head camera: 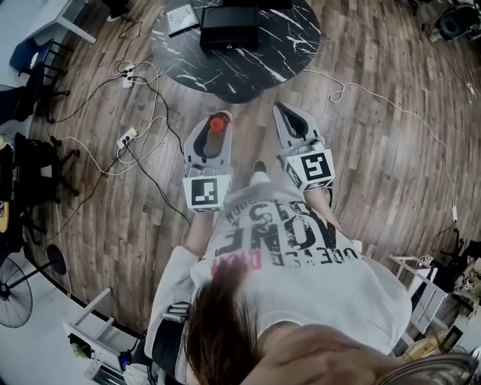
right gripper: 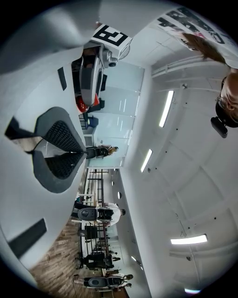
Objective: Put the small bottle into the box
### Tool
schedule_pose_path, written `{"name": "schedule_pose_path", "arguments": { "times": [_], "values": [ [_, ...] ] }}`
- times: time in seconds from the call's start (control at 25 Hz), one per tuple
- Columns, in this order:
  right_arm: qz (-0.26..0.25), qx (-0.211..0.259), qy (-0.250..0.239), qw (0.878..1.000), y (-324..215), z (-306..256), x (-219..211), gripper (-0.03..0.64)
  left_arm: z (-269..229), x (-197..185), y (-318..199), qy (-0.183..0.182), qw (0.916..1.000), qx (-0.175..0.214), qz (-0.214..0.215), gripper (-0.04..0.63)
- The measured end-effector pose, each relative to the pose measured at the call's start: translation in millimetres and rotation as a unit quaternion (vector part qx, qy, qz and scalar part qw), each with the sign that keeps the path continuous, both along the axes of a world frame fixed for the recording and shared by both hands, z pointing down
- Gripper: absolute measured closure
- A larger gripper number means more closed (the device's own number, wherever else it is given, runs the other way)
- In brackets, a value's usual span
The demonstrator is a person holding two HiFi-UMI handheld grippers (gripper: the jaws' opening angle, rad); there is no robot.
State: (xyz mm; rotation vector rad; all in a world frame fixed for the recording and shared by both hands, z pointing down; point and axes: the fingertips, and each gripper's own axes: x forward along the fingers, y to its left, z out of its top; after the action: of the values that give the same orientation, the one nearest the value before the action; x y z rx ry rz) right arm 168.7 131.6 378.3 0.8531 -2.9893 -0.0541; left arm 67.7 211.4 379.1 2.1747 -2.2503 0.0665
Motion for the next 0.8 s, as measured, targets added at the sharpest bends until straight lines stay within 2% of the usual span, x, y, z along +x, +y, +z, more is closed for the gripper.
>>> {"name": "schedule_pose_path", "arguments": {
  "times": [0.44, 0.8],
  "values": [
    [-0.014, -0.015, 0.000, 1.000, -57.1, 7.4, 2.8, 0.614, 3.1, -1.1, -51.1, -0.004, 0.9997, -0.001, -0.023, 0.456],
    [-0.020, -0.026, -0.001, 0.999, -69.9, 15.0, 10.7, 0.614, -2.8, -0.4, -66.8, -0.012, 0.9993, 0.004, -0.036, 0.456]
  ]
}}
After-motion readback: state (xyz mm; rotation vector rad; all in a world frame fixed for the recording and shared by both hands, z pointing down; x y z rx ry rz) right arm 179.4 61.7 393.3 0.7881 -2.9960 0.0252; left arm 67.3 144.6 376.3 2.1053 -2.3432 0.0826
